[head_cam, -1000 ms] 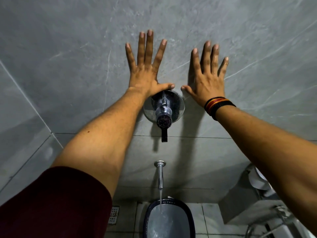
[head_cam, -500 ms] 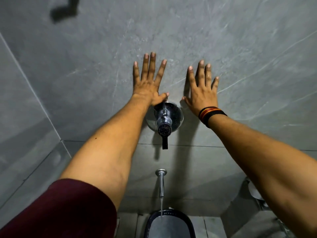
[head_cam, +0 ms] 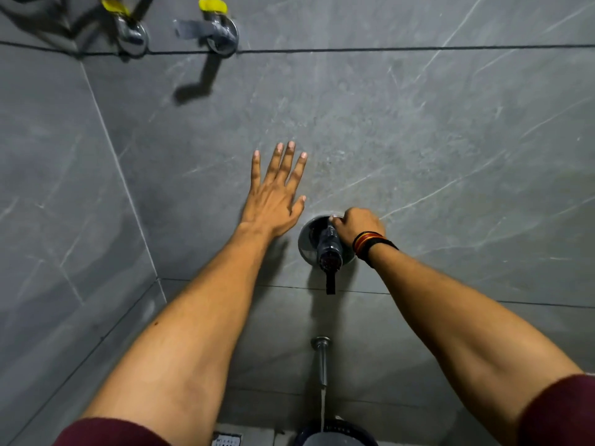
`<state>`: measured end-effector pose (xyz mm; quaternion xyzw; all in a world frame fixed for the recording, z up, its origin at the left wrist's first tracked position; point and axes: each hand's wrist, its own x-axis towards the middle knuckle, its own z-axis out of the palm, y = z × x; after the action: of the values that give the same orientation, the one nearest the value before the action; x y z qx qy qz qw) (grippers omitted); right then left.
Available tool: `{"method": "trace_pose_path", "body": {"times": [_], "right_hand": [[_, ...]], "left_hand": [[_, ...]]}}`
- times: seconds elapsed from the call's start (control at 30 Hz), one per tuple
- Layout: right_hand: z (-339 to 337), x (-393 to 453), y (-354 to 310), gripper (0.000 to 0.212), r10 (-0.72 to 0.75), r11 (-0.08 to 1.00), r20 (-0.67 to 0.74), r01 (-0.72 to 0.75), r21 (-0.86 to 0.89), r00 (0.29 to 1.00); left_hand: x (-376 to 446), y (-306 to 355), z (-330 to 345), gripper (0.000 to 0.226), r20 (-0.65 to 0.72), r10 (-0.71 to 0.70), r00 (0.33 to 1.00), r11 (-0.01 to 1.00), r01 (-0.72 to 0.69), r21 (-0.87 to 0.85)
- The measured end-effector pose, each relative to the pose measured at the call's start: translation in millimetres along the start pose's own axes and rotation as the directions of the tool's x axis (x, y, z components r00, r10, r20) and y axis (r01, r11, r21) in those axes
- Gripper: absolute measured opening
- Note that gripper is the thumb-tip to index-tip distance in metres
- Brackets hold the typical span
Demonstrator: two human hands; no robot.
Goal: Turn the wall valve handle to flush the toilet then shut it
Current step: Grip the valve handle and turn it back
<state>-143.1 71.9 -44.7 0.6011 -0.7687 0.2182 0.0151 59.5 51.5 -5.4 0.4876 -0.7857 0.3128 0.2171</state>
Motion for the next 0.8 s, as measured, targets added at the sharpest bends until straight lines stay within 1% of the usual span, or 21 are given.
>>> {"method": "trace_pose_path", "body": {"times": [0.1, 0.2, 0.33, 0.5, 0.6, 0.7, 0.77, 0.8], "right_hand": [[14, 1, -1, 0.054, 0.080, 0.991, 0.065, -0.086, 0.101, 0.995], [25, 1, -3, 0.049, 0.116, 0.978, 0.100, -0.131, 0.162, 0.988], [34, 3, -4, 0.045, 0.107, 0.982, 0.074, -0.117, 0.150, 0.992], [38, 7, -8, 0.042, -0.005, 1.000, 0.037, 0.005, 0.024, 0.999], [42, 7, -6, 0.042, -0.051, 0.999, 0.023, 0.051, -0.012, 0.998], [41, 8, -8, 0.041, -0.054, 0.998, 0.035, 0.054, 0.013, 0.998], [40, 8, -9, 0.040, -0.025, 0.997, 0.046, 0.022, 0.071, 0.999], [40, 8, -8, 0.040, 0.004, 0.992, 0.060, -0.011, 0.127, 0.998]], "left_hand": [[-7, -4, -3, 0.084, -0.055, 0.063, 0.996, 0.998, -0.064, -0.009], [-15, -7, 0, 0.082, -0.085, 0.132, 0.988, 0.991, -0.130, 0.029], [-21, -9, 7, 0.082, -0.091, 0.121, 0.988, 0.993, -0.119, 0.027], [-25, -9, 20, 0.080, -0.095, 0.128, 0.987, 0.992, -0.125, 0.037], [-24, -4, 26, 0.079, -0.100, 0.131, 0.986, 0.991, -0.127, 0.041], [-22, 3, 29, 0.078, -0.103, 0.129, 0.986, 0.992, -0.127, 0.026], [-22, 8, 30, 0.077, -0.108, 0.135, 0.985, 0.991, -0.133, 0.023], [-23, 9, 30, 0.077, -0.107, 0.142, 0.984, 0.990, -0.140, 0.024]]}}
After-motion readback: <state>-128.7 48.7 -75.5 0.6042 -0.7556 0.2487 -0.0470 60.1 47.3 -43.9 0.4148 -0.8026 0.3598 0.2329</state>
